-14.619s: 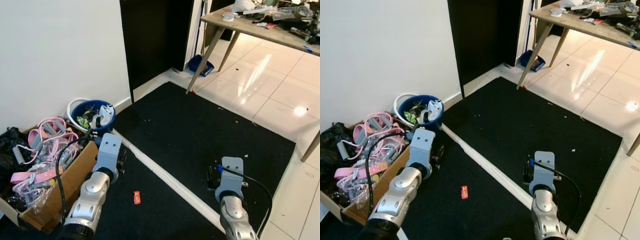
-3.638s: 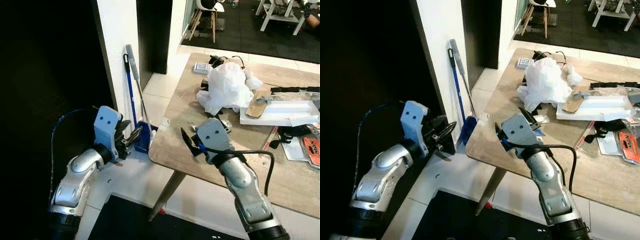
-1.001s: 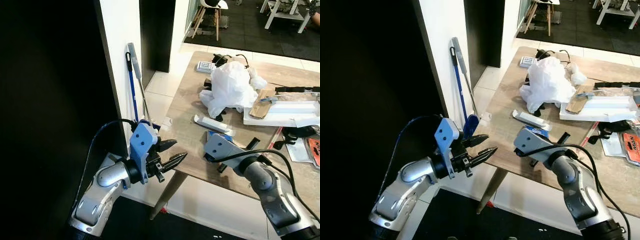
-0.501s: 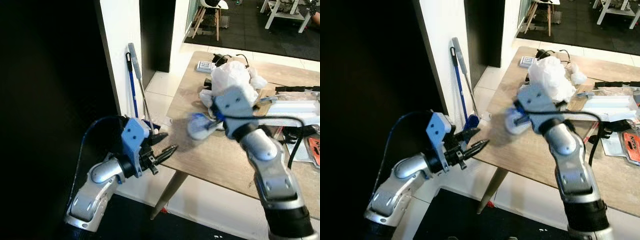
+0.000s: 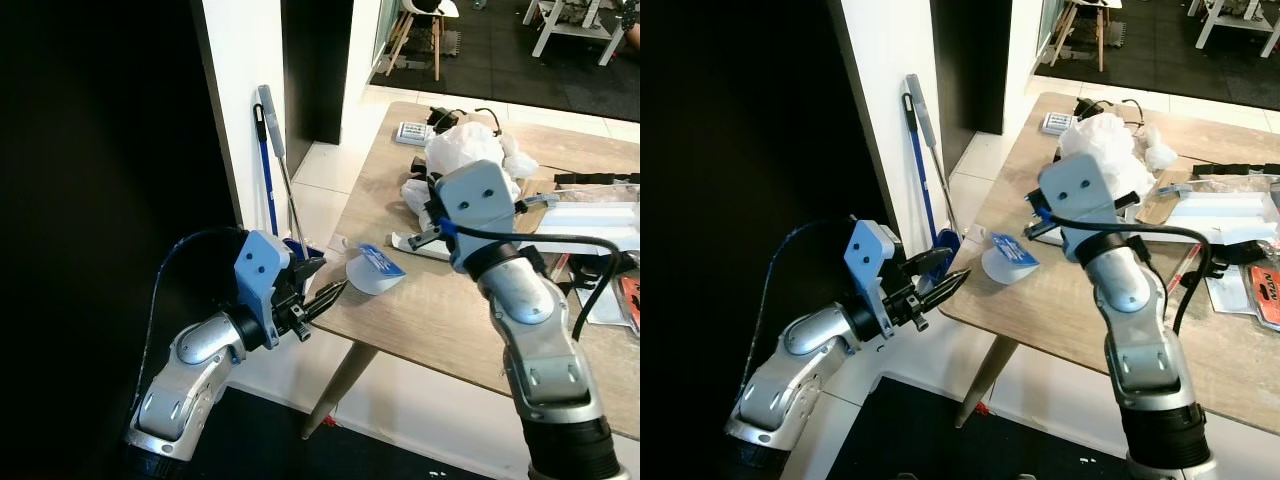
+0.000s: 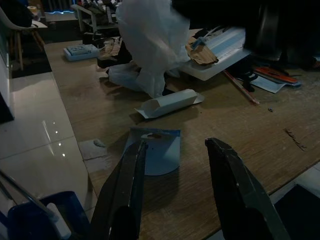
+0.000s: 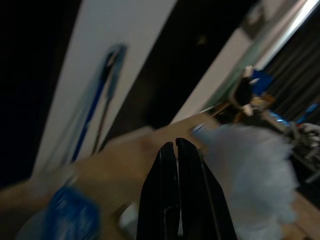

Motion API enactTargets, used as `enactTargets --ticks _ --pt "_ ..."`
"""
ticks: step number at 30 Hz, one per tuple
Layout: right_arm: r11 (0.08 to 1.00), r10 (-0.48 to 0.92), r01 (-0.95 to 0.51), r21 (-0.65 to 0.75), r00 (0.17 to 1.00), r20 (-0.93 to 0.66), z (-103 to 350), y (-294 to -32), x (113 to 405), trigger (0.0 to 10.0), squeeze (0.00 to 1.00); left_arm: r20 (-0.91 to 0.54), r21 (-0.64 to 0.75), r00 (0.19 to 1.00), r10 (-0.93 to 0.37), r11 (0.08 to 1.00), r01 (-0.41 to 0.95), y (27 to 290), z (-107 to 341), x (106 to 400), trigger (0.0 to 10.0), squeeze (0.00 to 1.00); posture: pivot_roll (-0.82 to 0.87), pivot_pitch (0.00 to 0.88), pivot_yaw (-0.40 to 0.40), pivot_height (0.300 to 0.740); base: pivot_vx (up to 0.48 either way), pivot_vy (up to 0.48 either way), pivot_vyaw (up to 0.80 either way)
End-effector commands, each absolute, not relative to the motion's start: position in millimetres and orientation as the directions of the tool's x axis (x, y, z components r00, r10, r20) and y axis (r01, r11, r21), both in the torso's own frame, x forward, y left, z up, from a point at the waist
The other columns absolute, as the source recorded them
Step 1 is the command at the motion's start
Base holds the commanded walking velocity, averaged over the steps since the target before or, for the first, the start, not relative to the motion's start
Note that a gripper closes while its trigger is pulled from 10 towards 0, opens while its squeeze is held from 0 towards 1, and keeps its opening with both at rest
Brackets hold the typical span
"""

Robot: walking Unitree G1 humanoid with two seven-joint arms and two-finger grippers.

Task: Picking trash to rubbish bin

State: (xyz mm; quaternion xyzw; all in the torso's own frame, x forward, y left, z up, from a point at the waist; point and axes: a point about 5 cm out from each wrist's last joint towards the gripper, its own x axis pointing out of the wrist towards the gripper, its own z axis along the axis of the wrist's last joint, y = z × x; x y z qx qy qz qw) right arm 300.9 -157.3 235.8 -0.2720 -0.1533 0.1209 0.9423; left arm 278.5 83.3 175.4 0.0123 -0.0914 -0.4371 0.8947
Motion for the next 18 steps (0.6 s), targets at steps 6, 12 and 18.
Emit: enactTargets --ticks 6,12,18 --pt "0.816 0.368 -0.235 -0.528 0.916 0.160 209 -149 302 10.0 1.00 0.124 0.125 0.622 -0.773 0.634 0.763 85 169 281 10.0 0.00 -0.05 0.143 0.059 0.740 0.000 0.000 0.00" --pt "0.689 0.460 -0.305 -0.657 0.885 0.071 177 -134 305 10.0 1.00 0.127 0.124 0.628 -0.768 0.641 0.758 84 170 282 10.0 0.00 -0.04 0.147 0.061 0.740 0.000 0.000 0.00" --pt "0.688 0.487 -0.335 -0.644 0.871 0.068 162 -127 315 10.0 1.00 0.138 0.130 0.642 -0.754 0.656 0.743 86 171 282 10.0 0.00 -0.03 0.163 0.063 0.740 0.000 0.000 0.00"
